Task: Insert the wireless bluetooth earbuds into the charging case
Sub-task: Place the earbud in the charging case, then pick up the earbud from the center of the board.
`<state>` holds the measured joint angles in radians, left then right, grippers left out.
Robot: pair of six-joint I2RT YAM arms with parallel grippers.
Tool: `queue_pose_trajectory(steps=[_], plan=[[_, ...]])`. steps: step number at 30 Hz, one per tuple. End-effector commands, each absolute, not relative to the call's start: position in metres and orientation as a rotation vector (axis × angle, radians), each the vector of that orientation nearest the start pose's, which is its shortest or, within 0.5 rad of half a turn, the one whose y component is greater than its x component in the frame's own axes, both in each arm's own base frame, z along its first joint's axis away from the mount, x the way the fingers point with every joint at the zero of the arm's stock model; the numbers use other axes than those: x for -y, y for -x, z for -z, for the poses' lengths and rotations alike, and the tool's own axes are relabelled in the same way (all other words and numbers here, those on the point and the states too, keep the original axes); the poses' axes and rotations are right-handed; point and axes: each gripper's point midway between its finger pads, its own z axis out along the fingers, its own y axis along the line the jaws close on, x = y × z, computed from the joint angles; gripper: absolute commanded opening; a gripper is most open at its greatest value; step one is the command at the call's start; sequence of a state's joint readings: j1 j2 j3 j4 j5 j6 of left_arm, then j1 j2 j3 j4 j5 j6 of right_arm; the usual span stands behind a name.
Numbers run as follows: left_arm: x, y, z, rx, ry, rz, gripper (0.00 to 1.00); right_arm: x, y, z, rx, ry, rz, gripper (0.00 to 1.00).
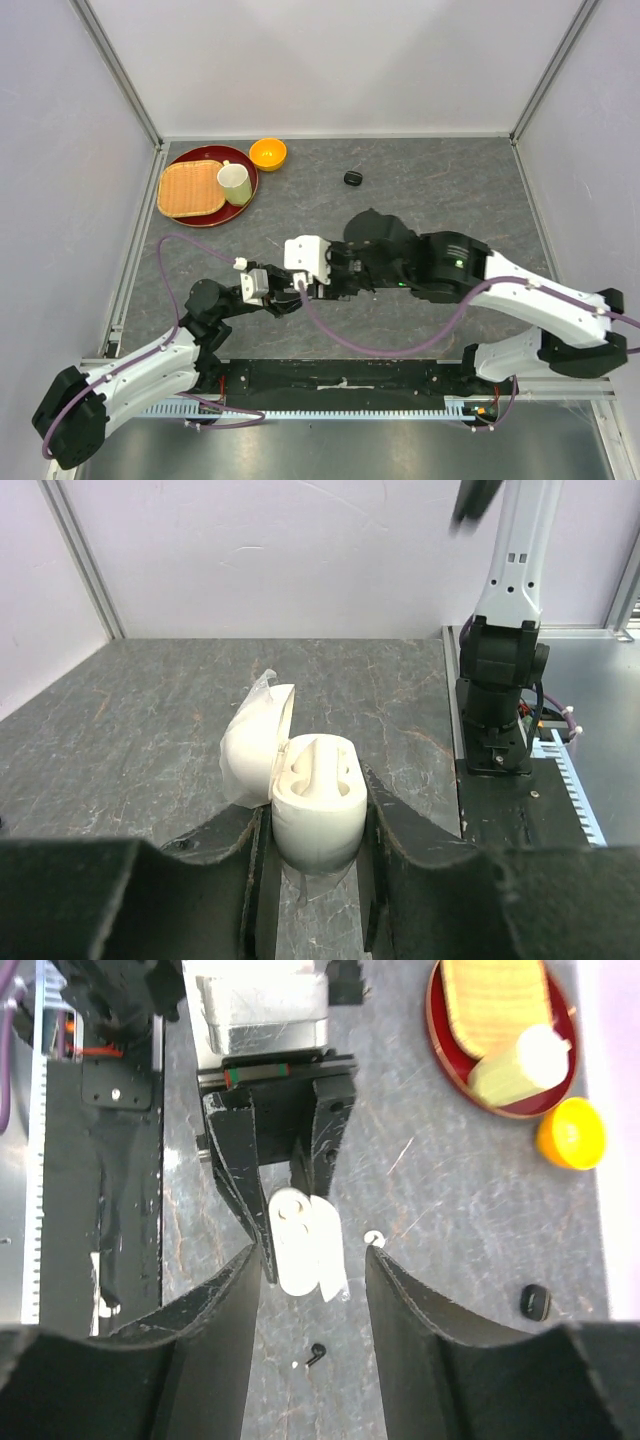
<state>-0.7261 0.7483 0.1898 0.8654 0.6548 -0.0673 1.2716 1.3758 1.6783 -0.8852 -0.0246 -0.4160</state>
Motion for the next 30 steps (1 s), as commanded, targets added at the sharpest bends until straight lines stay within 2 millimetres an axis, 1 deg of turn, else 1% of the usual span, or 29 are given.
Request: queue_pose_trajectory(steps=[1,2,4,5,7,8,9,10,11,13,14,16,17,19,20,21,22,23,25,26,27,28,29,30], plan=[[0.265,-0.141,-0.260,-0.970,-0.926,1.050,0.02,-0.345,-0.127,-0.380,-1.361,1.457,-0.558,0.55],[0.265,-0.143,-0.260,-0.973,-0.919,1.045,0.02,-0.343,-0.134,-0.388,-1.354,1.394,-0.537,0.57],[0.262,-0.145,-0.262,-0.973,-0.896,1.029,0.02,-0.333,-0.141,-0.392,-1.373,1.300,-0.519,0.64],[0.260,-0.148,-0.263,-0.974,-0.876,1.015,0.02,-0.324,-0.150,-0.400,-1.376,1.216,-0.486,0.69],[0.257,-0.150,-0.263,-0.975,-0.856,1.001,0.02,-0.316,-0.159,-0.405,-1.402,1.116,-0.471,0.71],[0.255,-0.153,-0.266,-0.976,-0.830,0.986,0.02,-0.306,-0.168,-0.411,-1.411,1.027,-0.444,0.74],[0.253,-0.154,-0.264,-0.978,-0.819,0.976,0.02,-0.301,-0.173,-0.415,-1.419,0.978,-0.432,0.75],[0.250,-0.154,-0.267,-0.968,-0.806,0.969,0.02,-0.295,-0.179,-0.417,-1.438,0.919,-0.433,0.77],[0.247,-0.157,-0.269,-0.971,-0.781,0.954,0.02,-0.283,-0.191,-0.422,-1.449,0.830,-0.406,0.79],[0.244,-0.158,-0.268,-0.972,-0.765,0.940,0.02,-0.271,-0.204,-0.428,-1.471,0.708,-0.420,0.81],[0.241,-0.159,-0.272,-0.962,-0.746,0.931,0.02,-0.254,-0.220,-0.428,-1.495,0.626,-0.386,0.82],[0.239,-0.158,-0.271,-0.962,-0.737,0.926,0.02,-0.239,-0.238,-0.428,-1.532,0.491,-0.403,0.82],[0.237,-0.158,-0.272,-0.957,-0.732,0.922,0.02,-0.221,-0.257,-0.422,-1.562,0.405,-0.359,0.82],[0.236,-0.158,-0.271,-0.964,-0.731,0.914,0.02,-0.209,-0.274,-0.414,-1.600,0.326,-0.342,0.82],[0.235,-0.159,-0.270,-0.969,-0.728,0.912,0.02,-0.199,-0.289,-0.407,-1.632,0.272,-0.322,0.82],[0.234,-0.157,-0.272,-0.961,-0.726,0.910,0.02,-0.204,-0.292,-0.401,-1.648,0.301,-0.360,0.82],[0.234,-0.157,-0.272,-0.962,-0.727,0.910,0.02,-0.204,-0.299,-0.394,-1.670,0.300,-0.368,0.81],[0.233,-0.156,-0.273,-0.958,-0.726,0.910,0.02,-0.201,-0.312,-0.384,-1.706,0.283,-0.368,0.81],[0.232,-0.155,-0.273,-0.957,-0.726,0.910,0.02,-0.207,-0.322,-0.369,-1.751,0.307,-0.422,0.79],[0.231,-0.154,-0.273,-0.957,-0.726,0.909,0.02,-0.202,-0.339,-0.350,-1.806,0.284,-0.411,0.79],[0.230,-0.153,-0.277,-0.946,-0.724,0.907,0.02,-0.205,-0.346,-0.339,-1.843,0.275,-0.446,0.79],[0.229,-0.152,-0.276,-0.950,-0.724,0.905,0.02,-0.220,-0.353,-0.313,-1.916,0.326,-0.518,0.77],[0.228,-0.152,-0.277,-0.947,-0.724,0.904,0.02,-0.214,-0.365,-0.299,-1.958,0.291,-0.522,0.76],[0.227,-0.151,-0.278,-0.942,-0.725,0.901,0.02,-0.216,-0.371,-0.285,-2.001,0.256,-0.547,0.76]])
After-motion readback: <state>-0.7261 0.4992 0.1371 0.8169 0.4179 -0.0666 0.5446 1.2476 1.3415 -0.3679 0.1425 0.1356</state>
